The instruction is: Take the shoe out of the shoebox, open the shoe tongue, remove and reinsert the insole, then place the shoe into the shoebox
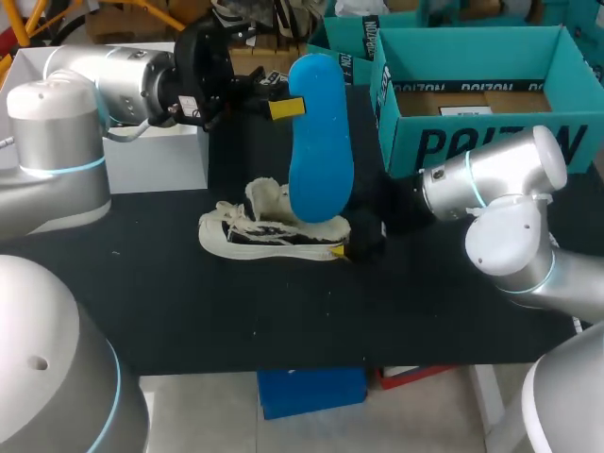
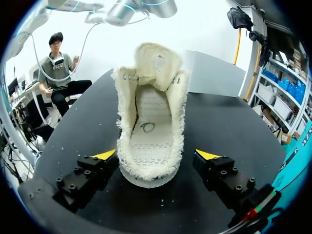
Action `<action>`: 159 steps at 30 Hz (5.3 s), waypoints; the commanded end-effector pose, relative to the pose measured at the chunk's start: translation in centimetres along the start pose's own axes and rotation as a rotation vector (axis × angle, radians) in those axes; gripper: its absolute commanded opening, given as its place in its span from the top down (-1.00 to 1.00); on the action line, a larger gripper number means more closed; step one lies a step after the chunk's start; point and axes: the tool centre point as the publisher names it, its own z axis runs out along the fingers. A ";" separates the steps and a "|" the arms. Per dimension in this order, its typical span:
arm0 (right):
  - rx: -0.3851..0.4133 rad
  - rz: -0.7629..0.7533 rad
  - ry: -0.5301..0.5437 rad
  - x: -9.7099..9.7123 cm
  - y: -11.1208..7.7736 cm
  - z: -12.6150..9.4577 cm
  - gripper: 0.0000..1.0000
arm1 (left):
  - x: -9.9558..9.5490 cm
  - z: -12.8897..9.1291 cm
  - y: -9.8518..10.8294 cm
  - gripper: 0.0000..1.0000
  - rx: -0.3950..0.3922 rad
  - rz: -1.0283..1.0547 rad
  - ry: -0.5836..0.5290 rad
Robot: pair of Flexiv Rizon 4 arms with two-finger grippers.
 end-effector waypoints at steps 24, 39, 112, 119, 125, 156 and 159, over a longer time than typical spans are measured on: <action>0.480 0.012 0.161 -2.7 3.3 -3.0 -1.00 | 0.1 0.1 0.1 1.00 0.001 0.002 -0.004; 0.715 -0.023 0.207 -4.1 5.3 -1.9 -1.00 | 0.1 0.1 0.1 1.00 0.001 0.002 -0.004; 0.914 -0.021 0.242 -3.4 5.7 5.4 1.00 | 0.1 0.1 0.1 1.00 0.001 0.002 -0.004; 0.929 -0.041 0.245 -2.9 6.7 3.6 1.00 | 0.1 0.1 0.1 1.00 0.001 0.002 -0.004; 0.954 0.002 0.190 -3.1 8.3 1.0 1.00 | 0.1 0.1 0.1 1.00 0.001 0.002 -0.004; 0.824 1.193 -0.487 -4.5 7.6 -4.3 1.00 | 0.1 0.1 0.1 1.00 0.001 0.002 -0.004; 0.781 1.266 -0.514 -3.9 7.4 -4.3 1.00 | 0.1 0.1 0.1 1.00 0.001 0.002 -0.004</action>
